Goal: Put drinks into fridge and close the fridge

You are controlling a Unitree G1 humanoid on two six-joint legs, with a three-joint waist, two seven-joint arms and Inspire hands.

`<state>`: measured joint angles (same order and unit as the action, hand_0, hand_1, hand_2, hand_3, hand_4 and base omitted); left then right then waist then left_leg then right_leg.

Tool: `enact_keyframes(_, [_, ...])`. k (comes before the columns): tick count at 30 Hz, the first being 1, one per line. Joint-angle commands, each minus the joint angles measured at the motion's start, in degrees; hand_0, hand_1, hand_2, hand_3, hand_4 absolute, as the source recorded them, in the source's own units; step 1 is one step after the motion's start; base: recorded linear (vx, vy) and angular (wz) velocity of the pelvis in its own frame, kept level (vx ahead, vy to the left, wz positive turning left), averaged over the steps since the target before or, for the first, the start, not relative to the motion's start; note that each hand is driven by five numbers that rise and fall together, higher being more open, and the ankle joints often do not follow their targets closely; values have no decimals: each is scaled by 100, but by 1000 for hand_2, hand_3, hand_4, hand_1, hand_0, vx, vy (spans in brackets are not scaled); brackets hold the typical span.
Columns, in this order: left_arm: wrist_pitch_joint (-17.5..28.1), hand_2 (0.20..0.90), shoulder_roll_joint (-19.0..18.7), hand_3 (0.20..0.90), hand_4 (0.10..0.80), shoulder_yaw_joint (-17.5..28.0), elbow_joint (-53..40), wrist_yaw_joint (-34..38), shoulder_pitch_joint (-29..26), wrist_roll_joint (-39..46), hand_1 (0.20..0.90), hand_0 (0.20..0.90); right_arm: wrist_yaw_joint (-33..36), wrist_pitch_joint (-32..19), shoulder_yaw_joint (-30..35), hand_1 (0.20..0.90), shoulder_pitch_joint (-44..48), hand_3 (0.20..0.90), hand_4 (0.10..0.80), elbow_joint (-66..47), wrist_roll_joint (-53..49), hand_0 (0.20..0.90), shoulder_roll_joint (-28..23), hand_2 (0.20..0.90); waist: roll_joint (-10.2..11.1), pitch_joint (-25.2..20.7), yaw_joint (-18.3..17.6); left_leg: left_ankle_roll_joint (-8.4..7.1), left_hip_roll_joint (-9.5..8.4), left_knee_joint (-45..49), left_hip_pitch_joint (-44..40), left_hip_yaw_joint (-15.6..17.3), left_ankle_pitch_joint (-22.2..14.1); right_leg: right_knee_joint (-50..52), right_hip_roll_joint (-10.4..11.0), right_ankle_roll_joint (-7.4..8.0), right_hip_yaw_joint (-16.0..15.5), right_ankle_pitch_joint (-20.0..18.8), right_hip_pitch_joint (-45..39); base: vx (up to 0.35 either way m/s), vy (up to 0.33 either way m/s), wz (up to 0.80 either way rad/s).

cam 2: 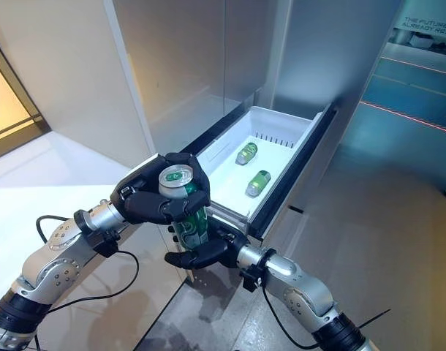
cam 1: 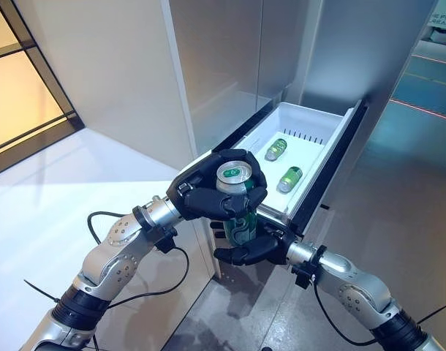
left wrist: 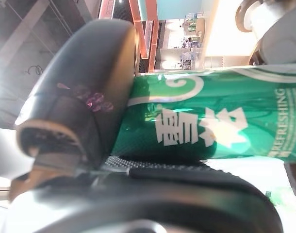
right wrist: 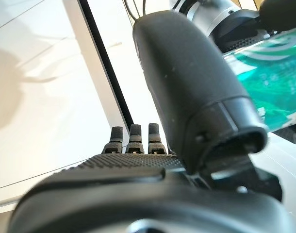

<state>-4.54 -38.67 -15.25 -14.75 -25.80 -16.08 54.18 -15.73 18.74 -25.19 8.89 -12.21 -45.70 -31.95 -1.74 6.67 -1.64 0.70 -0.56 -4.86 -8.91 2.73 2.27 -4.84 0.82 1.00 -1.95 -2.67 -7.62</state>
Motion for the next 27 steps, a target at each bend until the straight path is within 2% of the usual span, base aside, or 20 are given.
enact_keyframes(1, [270,300,489,200,100,-311,-173,-15,-1099,129,300,300,-85,-1077,-36,900,1513,900,800,-1163,-683,900,780,900,192,-330,12,184,-302,32,-137,-55,-354,300,-87,157,9,249,-36,0,0,0])
enact_keyframes(8, [210,300,481,200,100,-272,-82,-36,-1088,124,300,300,328,-1111,189,900,1686,900,800,-1033,-663,900,712,900,192,-357,28,181,-307,49,-91,-34,-312,307,-77,161,-8,200,7,0,0,0])
enact_keyframes(10, [193,300,470,200,100,-257,-71,-37,-1085,132,300,300,439,-1200,265,900,1690,900,800,-982,-358,900,662,900,196,-369,24,179,-307,50,-92,-32,-314,303,-74,164,-16,194,9,0,0,0])
enact_keyframes(13, [157,300,443,200,100,-227,-97,11,-1088,148,300,300,731,-1458,418,900,1799,900,800,-920,703,900,441,900,193,-371,15,180,-306,60,-94,-8,-323,307,-60,168,-24,184,17,0,0,0])
enact_keyframes(18, [24,300,428,200,100,-79,-163,63,-1062,158,300,300,804,-1324,723,900,1947,900,800,-961,1725,900,29,900,189,-361,-26,194,-311,50,-116,20,-347,313,-68,167,10,177,28,1,1,-2])
enact_keyframes(22, [-15,300,440,200,100,-19,-157,54,-1038,159,300,300,740,-1222,813,900,2038,900,800,-1004,1594,900,-114,900,193,-343,-43,188,-304,51,-133,41,-359,316,-70,166,22,173,22,-5,5,-7])
enact_keyframes(27, [33,300,505,200,100,-58,-40,-25,-1052,124,300,300,602,-935,800,900,2059,900,800,-897,574,900,-34,900,207,-343,-48,185,-308,53,-148,44,-365,311,-67,170,21,169,10,-4,1,-1])
